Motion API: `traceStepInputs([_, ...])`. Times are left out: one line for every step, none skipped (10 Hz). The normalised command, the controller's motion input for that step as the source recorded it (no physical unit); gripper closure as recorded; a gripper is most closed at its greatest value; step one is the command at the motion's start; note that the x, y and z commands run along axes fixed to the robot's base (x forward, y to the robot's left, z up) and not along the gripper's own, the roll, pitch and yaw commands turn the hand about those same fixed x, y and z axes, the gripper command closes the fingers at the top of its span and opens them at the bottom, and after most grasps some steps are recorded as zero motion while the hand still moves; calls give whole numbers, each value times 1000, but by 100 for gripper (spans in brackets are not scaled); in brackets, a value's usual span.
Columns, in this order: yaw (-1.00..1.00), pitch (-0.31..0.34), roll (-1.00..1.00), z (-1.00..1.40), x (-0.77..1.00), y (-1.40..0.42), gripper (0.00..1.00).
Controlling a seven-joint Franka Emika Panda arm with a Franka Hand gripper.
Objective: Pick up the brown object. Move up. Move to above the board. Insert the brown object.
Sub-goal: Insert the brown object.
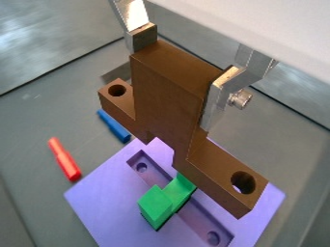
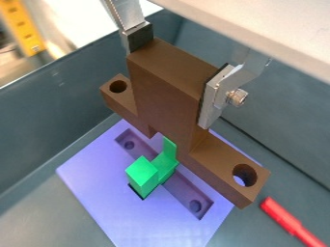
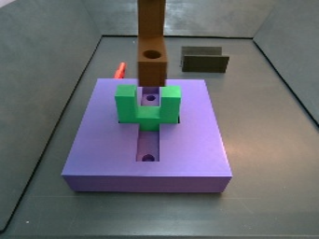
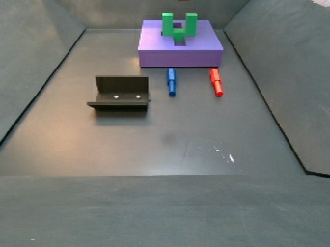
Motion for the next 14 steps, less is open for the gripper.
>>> traceStepInputs([-1000,-4,9,0,0,-60,100])
traceStepInputs([-1000,-10,7,0,0,-77,100])
traceStepInputs([-1000,-9,19,0,0,-89,100])
traceStepInputs([-997,0,36,0,0,-111,100])
traceStepInputs([-614,-1,0,-60,0,-220,100])
traceStepInputs([200,-43,-3,-226,-17,-200,100])
traceStepInputs([709,-96,-43,-291,0,-137,100])
traceStepInputs([937,-147,-81,-366,3,-71,100])
traceStepInputs([977,-161,-103,-386,0,-17,100])
traceStepInputs([854,-139,-79,-343,49,0,100])
traceStepInputs([203,-9,14,-297,0,0,100])
traceStepInputs([86,-3,47,-357,0,0,100])
traceStepInputs([43,-7,100,-454,0,-57,100])
traceStepInputs([63,0,174,-434,0,-86,100])
